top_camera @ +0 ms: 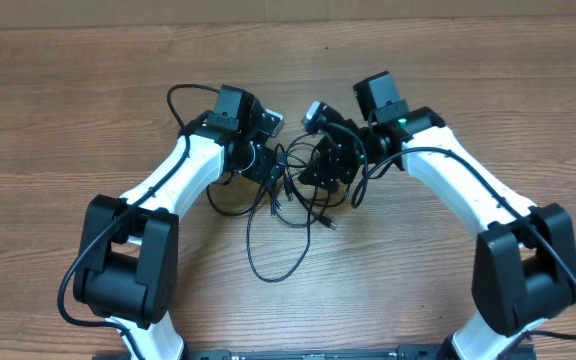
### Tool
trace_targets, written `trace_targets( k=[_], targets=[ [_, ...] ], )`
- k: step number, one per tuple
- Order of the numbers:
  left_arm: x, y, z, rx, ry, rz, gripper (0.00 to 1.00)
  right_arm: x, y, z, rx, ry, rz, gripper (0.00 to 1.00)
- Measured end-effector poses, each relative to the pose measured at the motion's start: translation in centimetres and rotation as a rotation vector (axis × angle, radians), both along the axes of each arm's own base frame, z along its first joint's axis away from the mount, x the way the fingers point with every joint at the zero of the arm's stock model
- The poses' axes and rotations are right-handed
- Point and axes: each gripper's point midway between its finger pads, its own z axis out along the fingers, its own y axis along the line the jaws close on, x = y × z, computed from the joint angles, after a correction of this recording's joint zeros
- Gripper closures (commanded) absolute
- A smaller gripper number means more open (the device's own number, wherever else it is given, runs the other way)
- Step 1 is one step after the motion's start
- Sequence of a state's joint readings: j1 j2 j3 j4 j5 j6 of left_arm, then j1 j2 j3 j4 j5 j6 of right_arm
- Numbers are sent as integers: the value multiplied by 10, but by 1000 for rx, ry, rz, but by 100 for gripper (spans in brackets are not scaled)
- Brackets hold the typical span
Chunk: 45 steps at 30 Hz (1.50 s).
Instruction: Untangle cables
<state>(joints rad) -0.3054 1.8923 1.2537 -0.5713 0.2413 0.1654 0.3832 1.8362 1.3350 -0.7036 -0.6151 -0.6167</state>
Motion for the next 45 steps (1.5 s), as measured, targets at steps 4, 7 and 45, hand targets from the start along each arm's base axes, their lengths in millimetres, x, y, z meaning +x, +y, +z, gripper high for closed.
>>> trace_targets(
  k=[4, 7, 45],
  targets=[
    [-1, 3, -1, 17, 0, -6, 15, 4, 12, -9, 17, -39, 51, 18],
    [-2, 4, -2, 25, 1, -11, 15, 10, 19, -18, 25, -62, 68, 29],
    [-19, -56, -32, 11, 105, 193, 31, 132, -331, 136, -371, -531, -1600, 96]
  ],
)
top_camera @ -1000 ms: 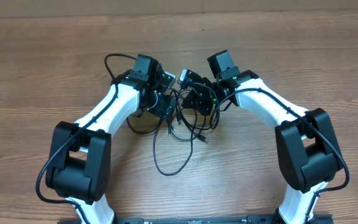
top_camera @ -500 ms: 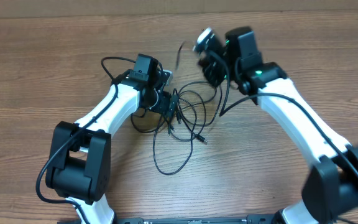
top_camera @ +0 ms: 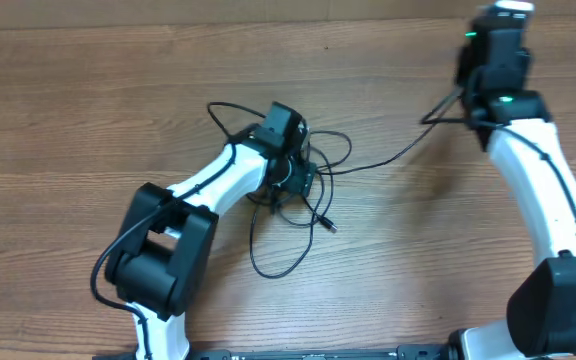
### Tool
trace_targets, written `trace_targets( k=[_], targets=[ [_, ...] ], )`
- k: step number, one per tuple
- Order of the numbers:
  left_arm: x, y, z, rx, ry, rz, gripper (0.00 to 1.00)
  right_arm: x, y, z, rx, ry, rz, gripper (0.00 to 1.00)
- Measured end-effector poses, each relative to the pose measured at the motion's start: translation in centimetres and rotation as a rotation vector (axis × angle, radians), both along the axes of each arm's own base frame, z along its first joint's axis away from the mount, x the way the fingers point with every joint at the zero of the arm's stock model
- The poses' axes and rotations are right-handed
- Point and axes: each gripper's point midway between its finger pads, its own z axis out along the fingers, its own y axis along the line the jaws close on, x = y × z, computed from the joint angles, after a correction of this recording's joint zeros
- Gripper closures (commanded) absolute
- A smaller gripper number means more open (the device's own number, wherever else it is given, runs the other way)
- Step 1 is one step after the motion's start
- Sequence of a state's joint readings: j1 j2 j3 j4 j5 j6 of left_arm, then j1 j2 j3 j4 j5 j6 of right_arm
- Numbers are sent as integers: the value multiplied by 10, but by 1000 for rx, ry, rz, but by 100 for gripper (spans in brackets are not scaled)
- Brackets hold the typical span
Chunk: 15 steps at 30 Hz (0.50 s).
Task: Untangle cables
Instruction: 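Pull the right gripper far right to stretch one cable out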
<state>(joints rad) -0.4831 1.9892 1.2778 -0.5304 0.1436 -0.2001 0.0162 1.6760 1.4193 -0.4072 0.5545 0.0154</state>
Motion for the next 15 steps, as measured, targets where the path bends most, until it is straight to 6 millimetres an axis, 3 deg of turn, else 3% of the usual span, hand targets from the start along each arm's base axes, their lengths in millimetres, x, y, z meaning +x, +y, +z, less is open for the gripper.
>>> trace_targets(
  k=[2, 5, 6, 8, 9, 11, 13, 15],
  targets=[
    [3, 5, -4, 45, -7, 19, 31, -3, -24, 3, 7, -20, -55, 96],
    [7, 17, -5, 103, -23, 43, 15, -12, -62, 7, 12, -43, -139, 96],
    [9, 21, -5, 119, -27, 55, 14, -17, -78, 9, 14, -47, -172, 96],
    [12, 36, -6, 160, -31, 91, 26, -27, -106, 11, 15, -56, -235, 96],
    [13, 44, -7, 177, -26, 114, 40, -32, -120, 13, 15, -60, -265, 96],
    [17, 69, -7, 219, -13, 174, 81, -46, -151, 17, 14, -72, -336, 96],
    [22, 95, -4, 248, -9, 232, 86, -61, -179, 19, 13, -80, -401, 96],
    [29, 120, 4, 254, -13, 302, 77, -73, -197, 18, 18, -79, -439, 96]
  ],
)
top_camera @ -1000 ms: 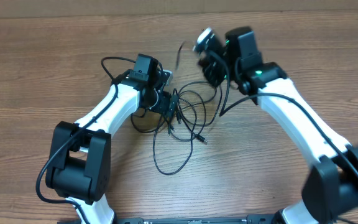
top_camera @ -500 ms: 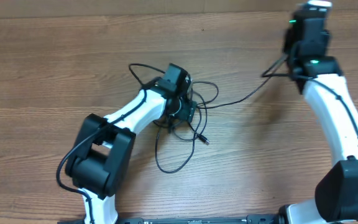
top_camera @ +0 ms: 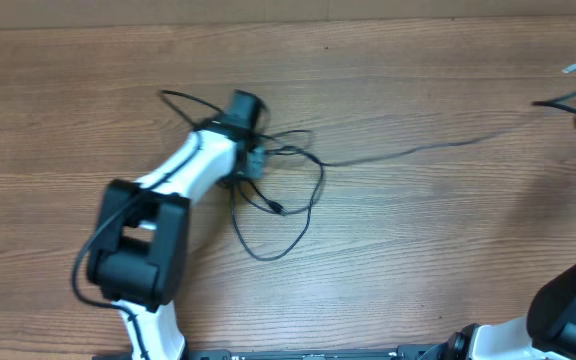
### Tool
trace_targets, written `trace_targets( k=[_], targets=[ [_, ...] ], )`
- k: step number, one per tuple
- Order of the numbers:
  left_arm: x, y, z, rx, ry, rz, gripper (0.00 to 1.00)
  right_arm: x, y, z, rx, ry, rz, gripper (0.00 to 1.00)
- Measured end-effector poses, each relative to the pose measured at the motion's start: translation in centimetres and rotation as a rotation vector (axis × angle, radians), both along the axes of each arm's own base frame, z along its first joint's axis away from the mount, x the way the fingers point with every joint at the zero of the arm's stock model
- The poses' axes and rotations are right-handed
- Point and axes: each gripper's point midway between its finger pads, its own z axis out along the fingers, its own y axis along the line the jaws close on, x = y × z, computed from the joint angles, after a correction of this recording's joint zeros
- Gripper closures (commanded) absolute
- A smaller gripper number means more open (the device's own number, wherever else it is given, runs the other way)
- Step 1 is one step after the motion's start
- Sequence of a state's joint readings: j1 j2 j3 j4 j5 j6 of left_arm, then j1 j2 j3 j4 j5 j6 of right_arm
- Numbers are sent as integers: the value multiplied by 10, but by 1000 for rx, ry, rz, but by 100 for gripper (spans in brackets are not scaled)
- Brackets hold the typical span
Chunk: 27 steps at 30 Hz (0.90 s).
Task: Untangle cables
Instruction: 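Pull the right gripper far right to stretch one cable out, then release the stretched cable and bring the right gripper back to center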
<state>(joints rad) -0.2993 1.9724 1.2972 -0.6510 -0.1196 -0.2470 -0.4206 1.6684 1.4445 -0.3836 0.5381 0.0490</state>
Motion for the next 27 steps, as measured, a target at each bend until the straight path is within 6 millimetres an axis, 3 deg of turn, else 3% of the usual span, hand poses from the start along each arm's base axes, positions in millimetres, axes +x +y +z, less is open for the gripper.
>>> trace_targets(
  k=[1, 2, 5, 8, 11, 15, 20, 27],
  targets=[
    [4, 12, 7, -1, -15, 40, 63, -4, -7, -1, 6, -3, -10, 96],
    [8, 23, 15, -9, -34, 75, 56, -7, -12, -1, 14, -9, -14, 96],
    [21, 53, 50, -32, -124, 182, 44, -10, -19, -1, 27, -22, -13, 96],
    [28, 77, 80, -62, -200, 269, 20, -15, -31, 2, 24, -40, -33, 96],
    [31, 94, 92, -105, -225, 319, 0, -31, -50, 2, 23, -43, -81, 96],
    [30, 95, 92, -189, -205, 332, 0, -45, -66, 2, 25, -44, -120, 96],
    [29, 78, 93, -281, -187, 317, 0, -36, -59, 0, 48, -56, -71, 96],
    [24, 70, 91, -369, -145, 461, 1, -36, -54, -8, 79, -31, -50, 92]
  ],
)
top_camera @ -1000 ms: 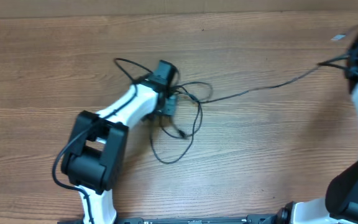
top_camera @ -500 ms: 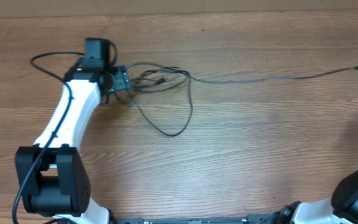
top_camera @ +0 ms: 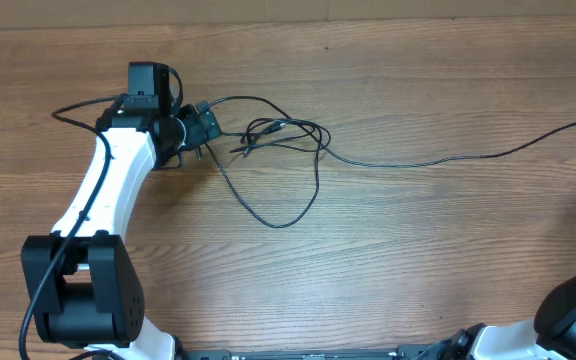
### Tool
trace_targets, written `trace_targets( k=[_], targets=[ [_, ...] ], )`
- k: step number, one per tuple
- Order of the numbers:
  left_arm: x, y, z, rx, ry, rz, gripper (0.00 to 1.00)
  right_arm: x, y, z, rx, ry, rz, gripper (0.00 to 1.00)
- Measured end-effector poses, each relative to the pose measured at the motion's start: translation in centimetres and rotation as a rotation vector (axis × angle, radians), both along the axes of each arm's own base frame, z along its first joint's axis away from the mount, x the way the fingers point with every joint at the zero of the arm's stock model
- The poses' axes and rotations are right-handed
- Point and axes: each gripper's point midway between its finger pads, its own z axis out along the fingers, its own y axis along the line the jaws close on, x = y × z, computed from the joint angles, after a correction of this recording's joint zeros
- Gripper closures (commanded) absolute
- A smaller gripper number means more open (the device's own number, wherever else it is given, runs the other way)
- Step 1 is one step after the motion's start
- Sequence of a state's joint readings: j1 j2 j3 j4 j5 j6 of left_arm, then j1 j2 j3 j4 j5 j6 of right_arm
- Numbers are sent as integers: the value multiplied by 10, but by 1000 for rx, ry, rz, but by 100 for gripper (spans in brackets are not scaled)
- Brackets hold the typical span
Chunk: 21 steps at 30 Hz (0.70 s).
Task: Untangle cables
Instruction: 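Release the stretched cable and bring the right gripper back to center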
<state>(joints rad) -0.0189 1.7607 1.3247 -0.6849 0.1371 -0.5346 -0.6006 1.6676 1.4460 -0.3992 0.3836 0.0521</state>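
Thin black cables lie on the wooden table in the overhead view. A loose knot of loops (top_camera: 283, 132) sits left of centre, with one large loop (top_camera: 280, 218) hanging toward the front. A single long cable (top_camera: 438, 160) runs from the knot to the right edge of the frame. My left gripper (top_camera: 203, 128) is at the far left, just left of the knot, and appears shut on a cable end there. My right gripper is out of view; only that arm's lower part shows at the bottom right.
The left arm (top_camera: 98, 200) runs from the front left up to the back left. The table's far edge (top_camera: 288, 20) lies across the top of the view. Bare wood surrounds the cables.
My left gripper has moved left and a little farther back, dragging its cable end along. The knot has spread out wider. The long cable reaches farther right, and the right arm's upper part has left the frame.
Both grippers first met over a tight tangle at mid-table. Then the right gripper stood far back right with one cable drawn out, the left at the tangle. Later the right was at the right edge. Now the left is far left, and the tangle is loosened.
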Motion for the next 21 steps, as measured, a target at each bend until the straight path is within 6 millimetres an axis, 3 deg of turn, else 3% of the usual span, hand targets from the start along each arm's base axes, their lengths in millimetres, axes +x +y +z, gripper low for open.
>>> trace_targets(
  k=[3, 6, 10, 11, 12, 17, 21],
  targets=[
    [0, -2, 0, -60, 18, 99, 0, -6, 10, -17, 70, 50, 16, 78],
    [0, -4, 0, -122, 38, 210, 0, -12, 28, -40, 202, 76, 31, 50],
    [0, -11, 1, -230, 73, 371, 0, -8, 62, -62, 401, 60, 111, 37],
    [0, -14, 2, -250, 79, 391, 0, -5, 70, -64, 444, 48, 138, 26],
    [0, -18, 3, -269, 82, 405, 1, -2, 82, -67, 499, 38, 173, 0],
    [0, -46, 5, -310, 92, 397, 0, 9, 157, -79, 748, 55, 348, 0],
    [-3, -63, 5, -318, 99, 376, 0, 9, 237, -89, 903, 165, 460, 0]
  ],
)
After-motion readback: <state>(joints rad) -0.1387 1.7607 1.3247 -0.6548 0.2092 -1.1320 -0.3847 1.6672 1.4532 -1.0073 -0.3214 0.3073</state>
